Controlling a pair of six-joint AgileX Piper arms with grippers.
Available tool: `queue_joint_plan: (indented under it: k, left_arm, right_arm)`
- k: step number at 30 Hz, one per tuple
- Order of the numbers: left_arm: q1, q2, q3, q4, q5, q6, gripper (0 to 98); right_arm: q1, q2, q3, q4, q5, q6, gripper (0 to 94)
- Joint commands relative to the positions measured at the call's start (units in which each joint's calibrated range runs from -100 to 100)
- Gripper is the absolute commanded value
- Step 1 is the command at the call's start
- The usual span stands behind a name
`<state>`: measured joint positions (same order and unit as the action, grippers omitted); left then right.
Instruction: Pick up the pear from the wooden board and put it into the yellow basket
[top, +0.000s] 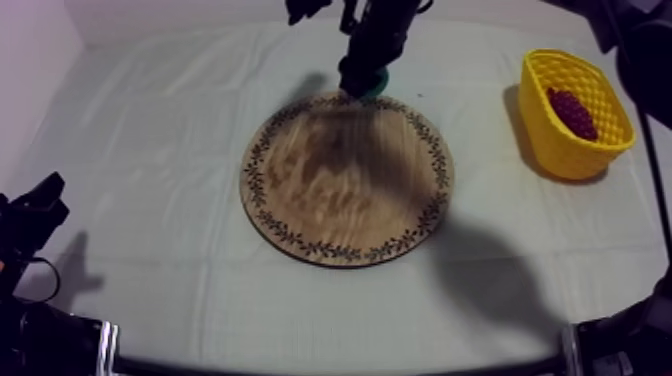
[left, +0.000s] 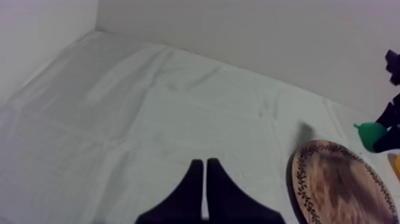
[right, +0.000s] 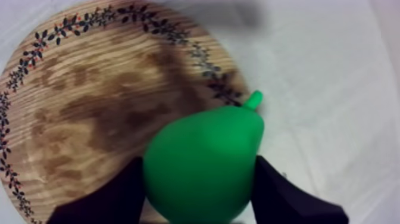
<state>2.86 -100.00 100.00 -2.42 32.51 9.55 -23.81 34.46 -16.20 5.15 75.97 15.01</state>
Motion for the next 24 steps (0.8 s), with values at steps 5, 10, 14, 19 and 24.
queue_joint_plan:
  k: [5, 10, 14, 19, 24]
  left_arm:
    - [0.0, 0.0, 0.0, 0.0, -0.01, 0.0, 0.1]
    - [0.0, 0.0, 0.0, 0.0, -0.01, 0.0, 0.1]
    - [0.0, 0.0, 0.0, 0.0, -0.01, 0.0, 0.1]
    - [0.0, 0.0, 0.0, 0.0, -0.01, 0.0, 0.1]
    - [0.0, 0.0, 0.0, 0.0, -0.01, 0.0, 0.1]
  right_arm:
    - [1.94, -7.48, 1.82, 1.11, -0.15, -1.02, 31.2]
    - [4.3, -12.71, 4.3, 2.5, -1.7, -3.22, 31.0]
    - [6.49, -16.74, 7.01, 3.52, -2.72, -5.44, 30.9]
    - [9.83, -21.08, 10.85, 4.62, -3.75, -8.11, 31.0]
    - [14.12, -23.84, 14.44, 5.66, -4.91, -10.01, 30.1]
